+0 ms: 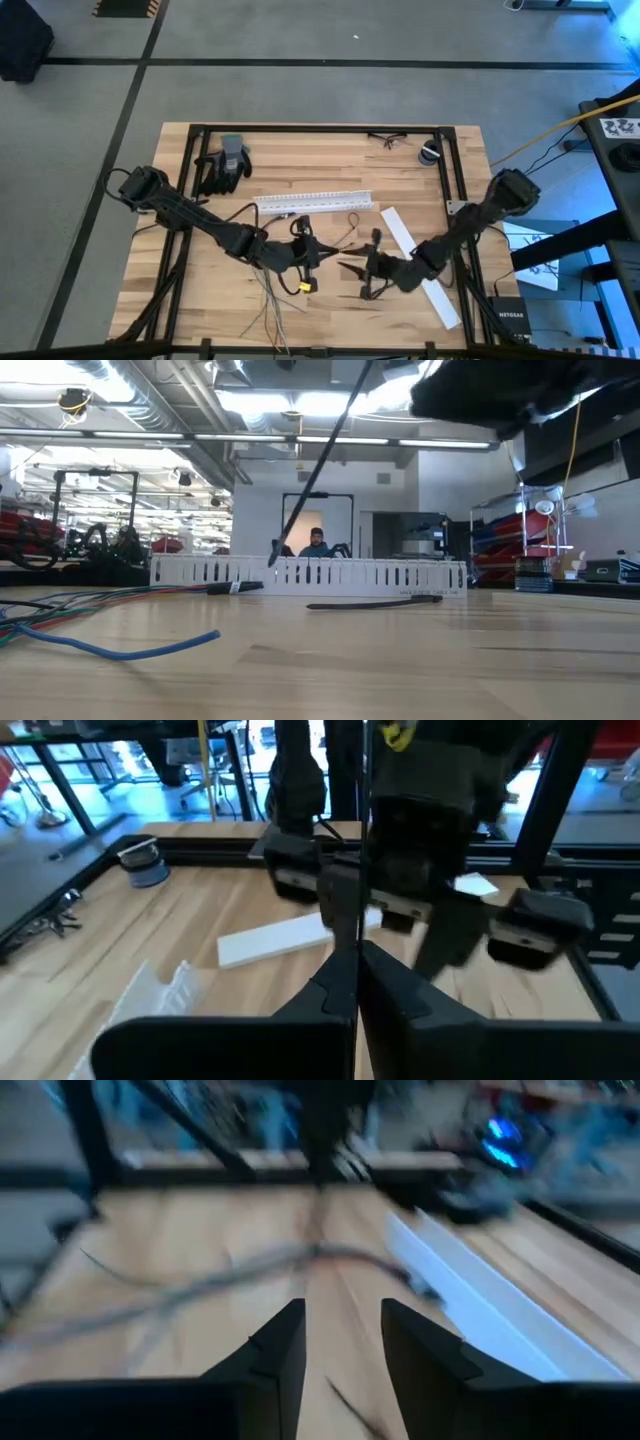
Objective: Ziptie cables
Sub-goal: Prepare the black ziptie
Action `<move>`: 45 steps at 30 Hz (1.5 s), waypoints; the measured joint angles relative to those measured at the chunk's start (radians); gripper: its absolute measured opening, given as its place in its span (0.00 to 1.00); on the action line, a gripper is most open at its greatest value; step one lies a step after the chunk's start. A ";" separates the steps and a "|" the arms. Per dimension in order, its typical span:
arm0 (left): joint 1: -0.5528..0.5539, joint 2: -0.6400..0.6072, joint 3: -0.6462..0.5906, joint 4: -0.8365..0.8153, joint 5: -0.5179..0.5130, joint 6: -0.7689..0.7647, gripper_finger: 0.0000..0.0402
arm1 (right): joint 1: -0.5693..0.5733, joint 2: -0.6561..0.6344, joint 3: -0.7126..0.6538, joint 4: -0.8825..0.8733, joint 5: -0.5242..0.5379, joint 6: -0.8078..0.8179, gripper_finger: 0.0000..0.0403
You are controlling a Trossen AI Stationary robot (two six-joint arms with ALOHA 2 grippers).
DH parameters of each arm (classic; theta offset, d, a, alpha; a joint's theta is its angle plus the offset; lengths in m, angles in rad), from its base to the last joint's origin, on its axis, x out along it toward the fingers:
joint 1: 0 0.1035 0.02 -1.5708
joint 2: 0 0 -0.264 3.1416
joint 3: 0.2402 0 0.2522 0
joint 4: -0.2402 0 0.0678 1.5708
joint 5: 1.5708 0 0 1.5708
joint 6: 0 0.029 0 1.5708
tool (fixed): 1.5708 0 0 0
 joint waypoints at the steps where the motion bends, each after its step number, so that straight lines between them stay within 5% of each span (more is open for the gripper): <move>1: 0.002 0.000 0.000 0.004 0.008 -0.008 0.00 | -0.015 0.022 -0.011 0.118 -0.028 -0.048 0.30; 4: 0.005 0.000 0.000 0.014 0.014 -0.021 0.00 | -0.058 0.050 -0.012 0.282 -0.119 -0.134 0.30; 9: 0.008 0.000 0.000 0.022 0.017 -0.023 0.00 | -0.117 0.056 0.014 0.286 -0.216 -0.159 0.30; 14: 0.008 0.000 0.000 0.022 0.017 -0.021 0.00 | -0.123 0.056 0.019 0.262 -0.222 -0.161 0.28; 22: 0.008 0.000 0.000 0.019 0.017 -0.017 0.00 | -0.122 0.056 0.019 0.249 -0.243 -0.174 0.02; 31: 0.008 0.000 0.000 0.035 0.017 -0.016 0.04 | -0.122 0.056 0.019 0.224 -0.248 -0.187 0.01; 45: 0.043 -0.003 0.049 0.034 0.026 0.005 0.25 | -0.121 0.056 0.019 0.204 -0.248 -0.184 0.00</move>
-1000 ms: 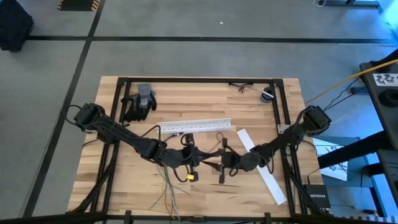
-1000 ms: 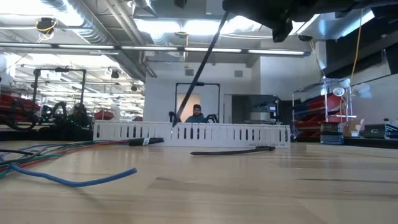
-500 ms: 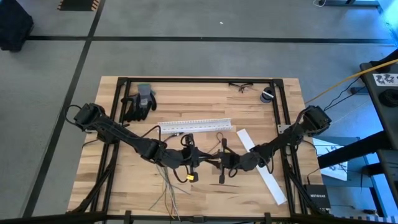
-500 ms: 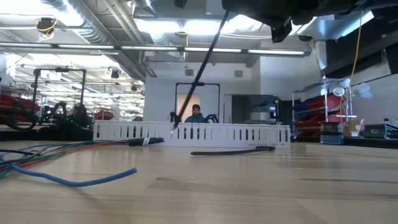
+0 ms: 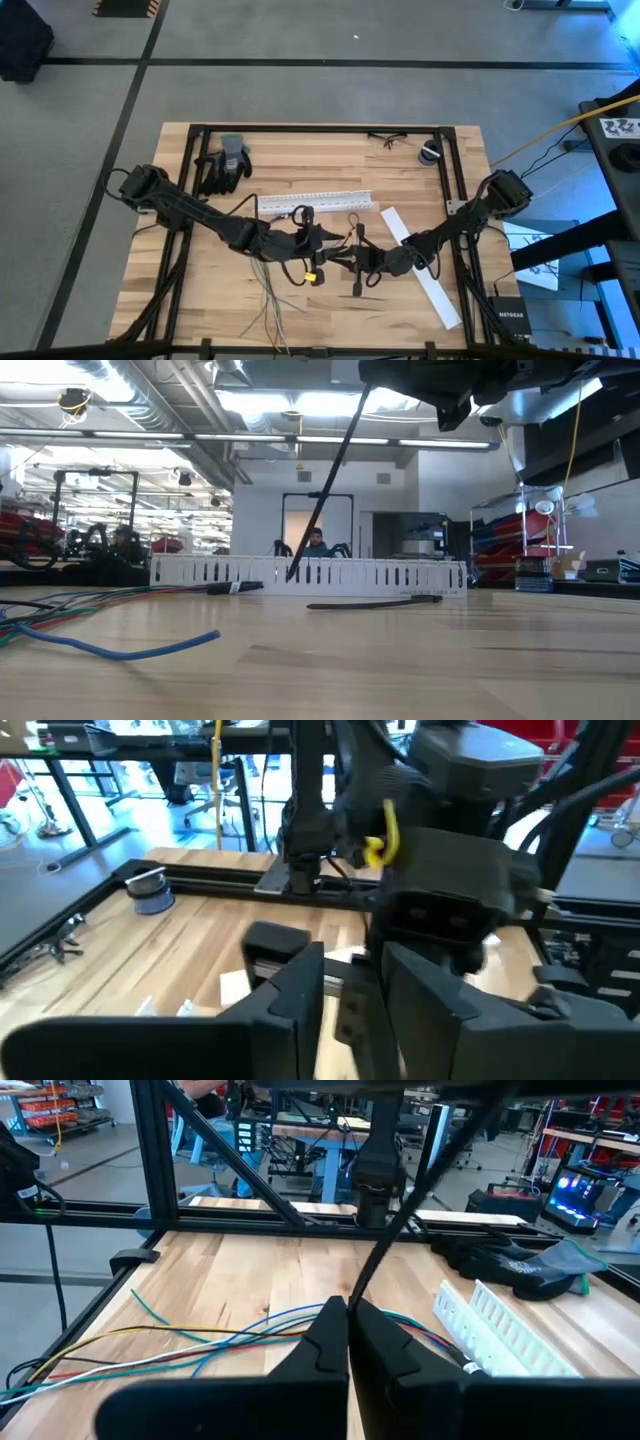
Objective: Ziptie cables
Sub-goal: Prepare the black ziptie
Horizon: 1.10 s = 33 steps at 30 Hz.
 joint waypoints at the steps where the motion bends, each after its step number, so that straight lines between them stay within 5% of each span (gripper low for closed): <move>1: 0.005 0.000 0.000 0.001 0.016 -0.001 0.25 | 0.000 0.000 0.000 0.000 0.000 0.000 0.00; 6: 0.025 0.000 0.000 0.007 0.096 -0.013 0.24 | 0.000 0.000 0.000 0.000 0.000 0.000 0.00; 26: 0.027 0.000 0.001 0.047 0.096 0.088 0.00 | 0.000 0.000 0.000 0.001 -0.019 -0.006 0.03; 30: 0.027 0.000 0.001 0.044 0.072 0.111 0.00 | 0.012 -0.020 0.000 -0.008 -0.007 -0.124 0.09; 33: 0.027 -0.007 0.001 0.037 0.055 0.117 0.00 | 0.050 -0.058 0.007 -0.062 0.103 -0.265 0.17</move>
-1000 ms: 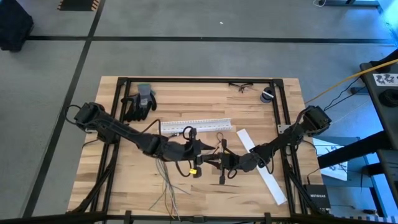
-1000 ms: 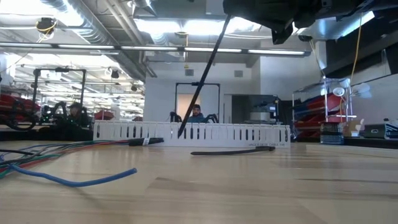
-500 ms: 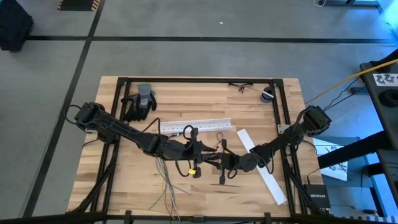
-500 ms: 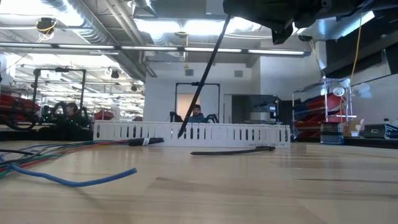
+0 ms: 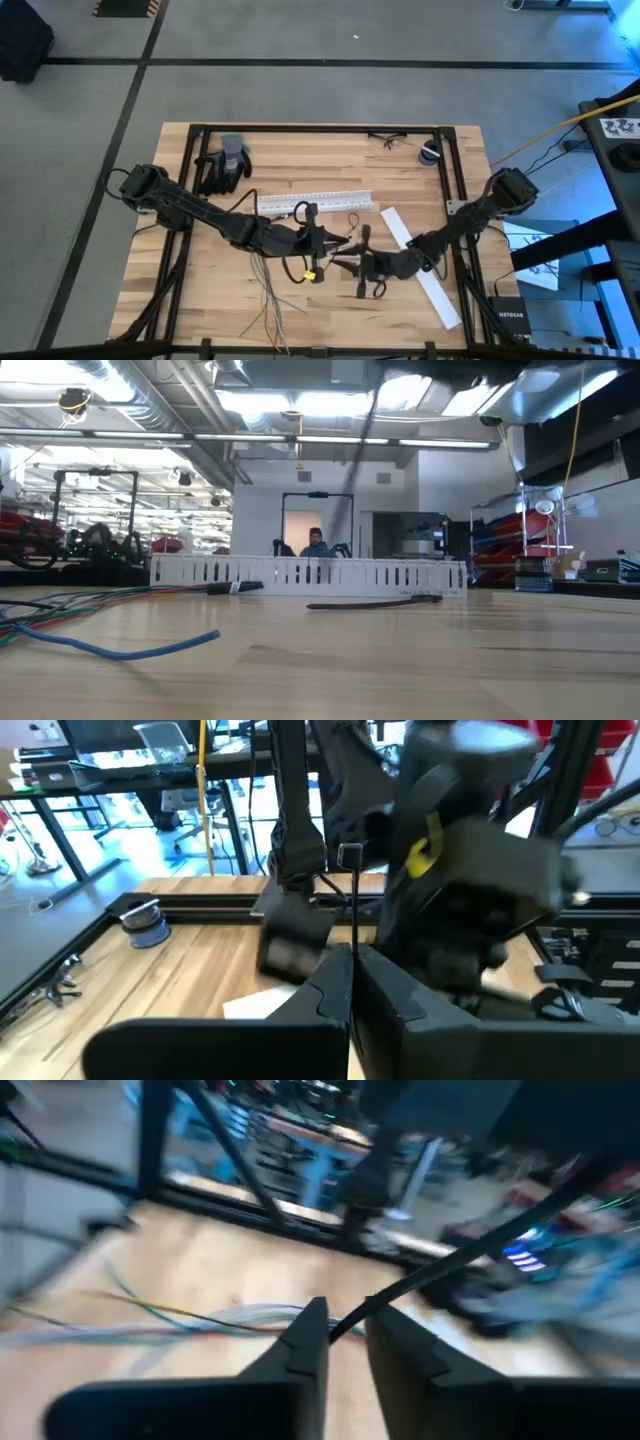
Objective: Ziptie cables
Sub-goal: Prepare the black ziptie
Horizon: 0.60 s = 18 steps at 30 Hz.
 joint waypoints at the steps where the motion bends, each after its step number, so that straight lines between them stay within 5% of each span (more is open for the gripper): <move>1: 0.000 -0.006 0.000 -0.009 0.000 -0.001 0.00 | 0.018 -0.015 0.008 -0.027 0.063 -0.058 0.20; 8: 0.000 -0.028 0.000 -0.019 -0.005 -0.003 0.00 | 0.134 -0.043 0.061 -0.164 0.361 -0.500 0.32; 14: 0.014 -0.030 0.000 -0.012 -0.005 -0.064 0.00 | 0.161 0.016 0.069 -0.350 0.344 -0.605 0.30; 18: 0.022 -0.030 0.000 -0.009 -0.005 -0.143 0.00 | 0.145 0.130 0.068 -0.331 0.360 -0.888 0.29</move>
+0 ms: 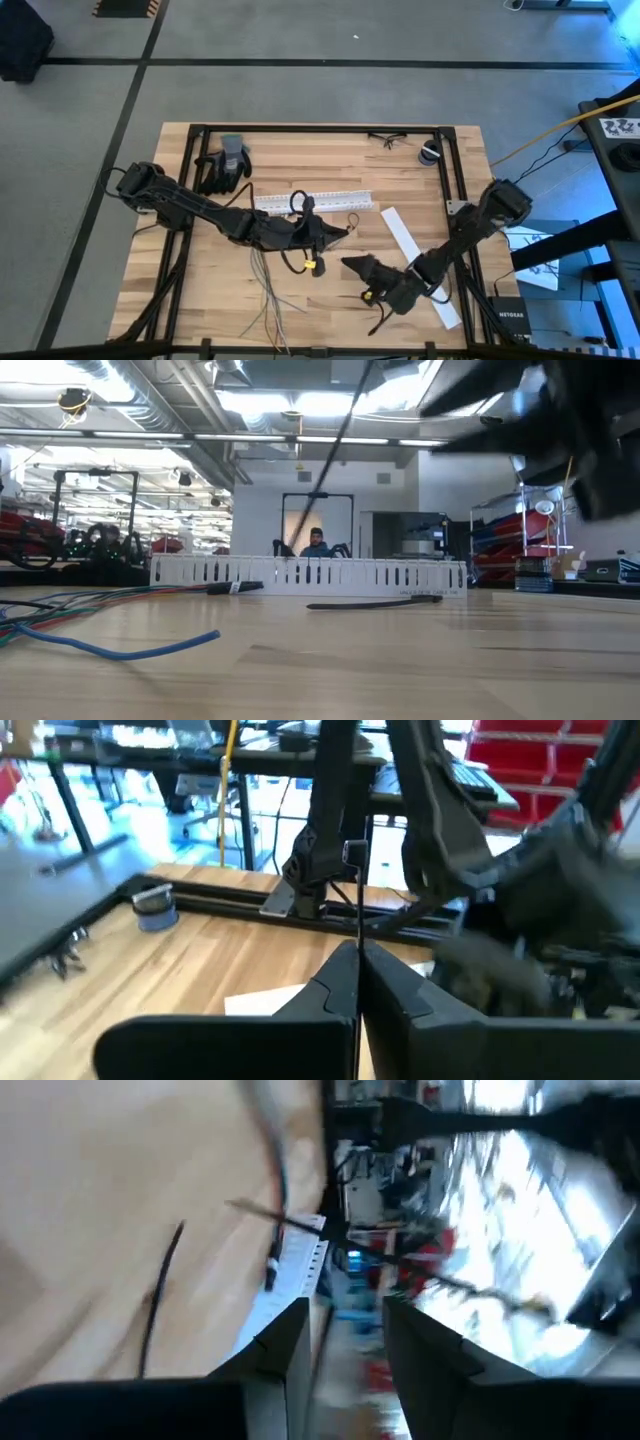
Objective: Ziptie cables
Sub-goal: Prepare the black ziptie
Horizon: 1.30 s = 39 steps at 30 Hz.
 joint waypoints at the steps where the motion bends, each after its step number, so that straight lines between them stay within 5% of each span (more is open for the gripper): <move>1: 0.000 0.000 0.000 0.001 0.000 -0.021 0.00 | -0.007 0.029 0.000 0.021 0.006 -0.059 0.29; 12: 0.007 0.000 0.000 0.010 0.004 -0.150 0.00 | -0.107 0.176 0.137 0.152 0.009 -0.338 0.29; 31: 0.026 0.001 0.000 -0.001 0.004 -0.160 0.00 | -0.104 0.179 0.200 0.142 -0.065 -0.324 0.29; 39: 0.034 0.001 0.000 -0.003 0.008 -0.160 0.00 | -0.103 0.179 0.200 0.142 -0.156 -0.236 0.39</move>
